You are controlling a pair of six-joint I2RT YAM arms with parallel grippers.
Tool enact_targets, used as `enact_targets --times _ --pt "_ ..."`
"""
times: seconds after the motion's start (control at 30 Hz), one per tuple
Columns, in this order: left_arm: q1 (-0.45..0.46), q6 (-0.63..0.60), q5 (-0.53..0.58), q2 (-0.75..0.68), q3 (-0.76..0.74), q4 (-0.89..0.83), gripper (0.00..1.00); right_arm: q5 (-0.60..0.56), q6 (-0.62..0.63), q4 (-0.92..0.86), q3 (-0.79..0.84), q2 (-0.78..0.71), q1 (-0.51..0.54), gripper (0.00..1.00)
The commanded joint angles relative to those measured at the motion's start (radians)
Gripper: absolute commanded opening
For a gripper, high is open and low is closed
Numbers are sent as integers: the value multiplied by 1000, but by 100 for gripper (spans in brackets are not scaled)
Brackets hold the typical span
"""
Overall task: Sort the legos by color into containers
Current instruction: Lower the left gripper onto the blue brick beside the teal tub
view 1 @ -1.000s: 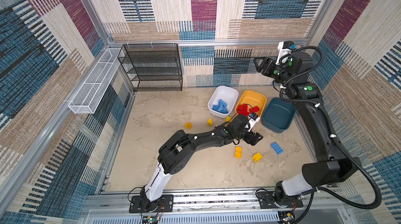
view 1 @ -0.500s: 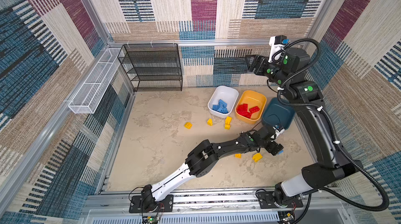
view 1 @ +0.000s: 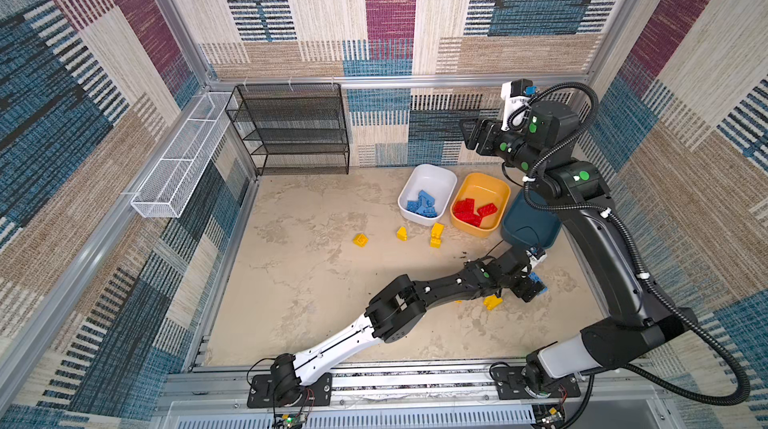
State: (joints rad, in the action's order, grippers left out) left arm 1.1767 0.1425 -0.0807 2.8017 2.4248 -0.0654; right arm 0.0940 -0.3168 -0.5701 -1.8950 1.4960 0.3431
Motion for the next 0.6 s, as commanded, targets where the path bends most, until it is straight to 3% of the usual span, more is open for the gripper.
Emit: enact_targets --times 0.0,0.3,0.57 --pt "11 -65 86 15 4 -48 86 -13 6 10 0 -4 3 76" --pt "39 -108 236 3 -6 -69 72 -11 13 22 28 -35 3 74" --pt "41 -81 296 -133 -200 -82 70 -36 33 54 86 -96 3 74"
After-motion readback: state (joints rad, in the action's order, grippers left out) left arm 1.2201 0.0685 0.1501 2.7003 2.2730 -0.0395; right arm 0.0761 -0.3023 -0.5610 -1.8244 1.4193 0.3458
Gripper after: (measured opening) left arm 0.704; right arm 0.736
